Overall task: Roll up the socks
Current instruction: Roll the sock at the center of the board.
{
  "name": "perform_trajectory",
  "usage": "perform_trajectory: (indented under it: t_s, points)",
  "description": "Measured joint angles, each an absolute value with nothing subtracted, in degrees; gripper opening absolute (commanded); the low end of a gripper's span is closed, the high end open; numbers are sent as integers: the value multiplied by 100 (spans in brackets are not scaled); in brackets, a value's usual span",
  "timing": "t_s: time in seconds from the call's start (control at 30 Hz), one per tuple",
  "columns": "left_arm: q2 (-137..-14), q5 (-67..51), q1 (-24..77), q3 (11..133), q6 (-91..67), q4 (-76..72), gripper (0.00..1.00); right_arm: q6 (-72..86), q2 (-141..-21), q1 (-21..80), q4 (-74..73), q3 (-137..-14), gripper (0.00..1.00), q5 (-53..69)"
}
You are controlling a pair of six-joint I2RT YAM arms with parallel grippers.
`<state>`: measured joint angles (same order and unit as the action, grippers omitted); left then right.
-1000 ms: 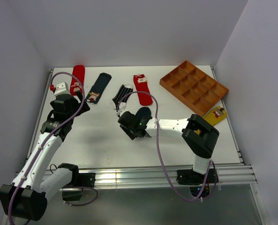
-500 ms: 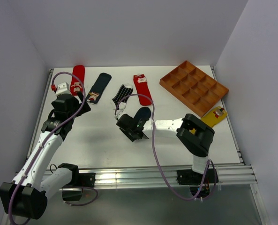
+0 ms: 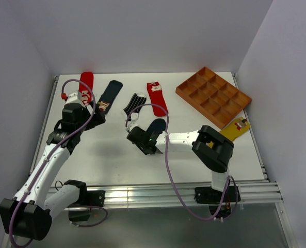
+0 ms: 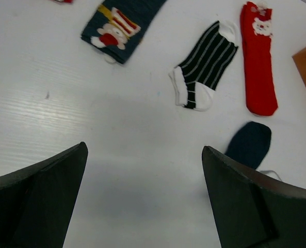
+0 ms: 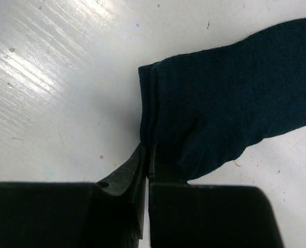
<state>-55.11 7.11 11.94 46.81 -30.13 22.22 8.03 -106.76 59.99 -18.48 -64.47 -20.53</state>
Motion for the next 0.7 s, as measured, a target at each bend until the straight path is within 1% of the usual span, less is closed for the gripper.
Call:
perform_trajectory:
  t_s: [0.1,0.23,0.4,0.53,0.7]
  points:
    - [-5599,580,1507,4637,-3334,2147,99,827,-10656,5922,-1789,-6436,0,-1896]
    - [-5778,585,2209,4318,-3977,1857,99,967,-10460,5634,-1538,-6230,0,-1256]
    - [-6241,600,2869,3948,-4707,1546,99,1253,-10219,5105,-1155,-5913,0,-58]
    - [-6646,648,3107,3920,-5120,1341,98,1546,-10077,4641,-740,-5616,0,993]
    - [-6866,711,3299,3911,-5454,1070,97,2051,-10009,4040,-8,-5179,0,2281]
